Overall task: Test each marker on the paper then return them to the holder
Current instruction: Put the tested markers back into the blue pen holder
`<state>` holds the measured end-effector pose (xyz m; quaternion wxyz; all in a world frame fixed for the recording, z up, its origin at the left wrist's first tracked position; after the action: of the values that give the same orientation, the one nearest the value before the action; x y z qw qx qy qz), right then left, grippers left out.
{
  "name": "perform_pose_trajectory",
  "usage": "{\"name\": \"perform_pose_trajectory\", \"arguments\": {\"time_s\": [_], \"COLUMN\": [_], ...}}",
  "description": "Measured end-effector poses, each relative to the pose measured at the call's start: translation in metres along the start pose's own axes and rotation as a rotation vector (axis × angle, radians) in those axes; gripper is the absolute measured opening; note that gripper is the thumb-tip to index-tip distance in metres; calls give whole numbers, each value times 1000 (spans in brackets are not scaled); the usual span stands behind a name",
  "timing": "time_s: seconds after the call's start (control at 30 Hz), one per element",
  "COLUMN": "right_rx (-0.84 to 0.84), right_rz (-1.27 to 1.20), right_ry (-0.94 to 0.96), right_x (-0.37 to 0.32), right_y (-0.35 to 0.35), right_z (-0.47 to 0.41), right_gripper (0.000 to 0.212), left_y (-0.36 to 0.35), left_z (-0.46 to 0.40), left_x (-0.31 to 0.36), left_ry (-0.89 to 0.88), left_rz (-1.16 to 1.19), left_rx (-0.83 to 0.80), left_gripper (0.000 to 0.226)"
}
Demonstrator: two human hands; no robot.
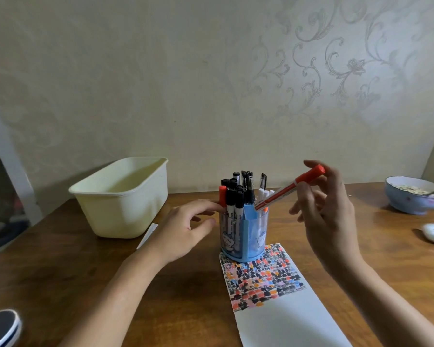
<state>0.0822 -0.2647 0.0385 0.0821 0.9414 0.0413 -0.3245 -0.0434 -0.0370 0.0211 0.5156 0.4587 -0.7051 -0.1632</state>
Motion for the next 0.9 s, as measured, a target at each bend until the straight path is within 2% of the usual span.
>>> {"name": "perform_pose_trajectory", "arguments": {"time_s": [0.23,0.53,0.7,0.77,0.9], "right_rx": [-115,-292,-311,-300,-340], "right_rz": [152,343,300,249,172], "right_ry": [98,177,164,136,116], "right_x": [0,2,-2,-3,-5], "right_y": [-13,-28,-28,-26,-25], "right_z": [0,8,15,19,34], "right_gripper": [46,28,39,46,32], "left_y": [0,0,13,27,51], "left_z": [0,-2,0,1,8], "left_x": [-1,-6,-11,-19,-56], "left_ry": [35,40,32,57,170], "left_rz": [9,12,32,-15,-260], "left_rx": [-34,-62,-38,11,-21], "left_gripper": [35,32,39,41,54]}}
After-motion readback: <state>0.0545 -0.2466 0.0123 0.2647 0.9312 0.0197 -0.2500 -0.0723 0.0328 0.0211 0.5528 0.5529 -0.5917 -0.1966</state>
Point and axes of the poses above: each hand's wrist, its own z-axis away from the middle knuckle, its own y-axis out of the back of the hand, x = y × z, the point moved 2 cm from there along -z, towards the middle knuckle, and after that the axes turned 3 degrees about -z, right-handed, at the moved point
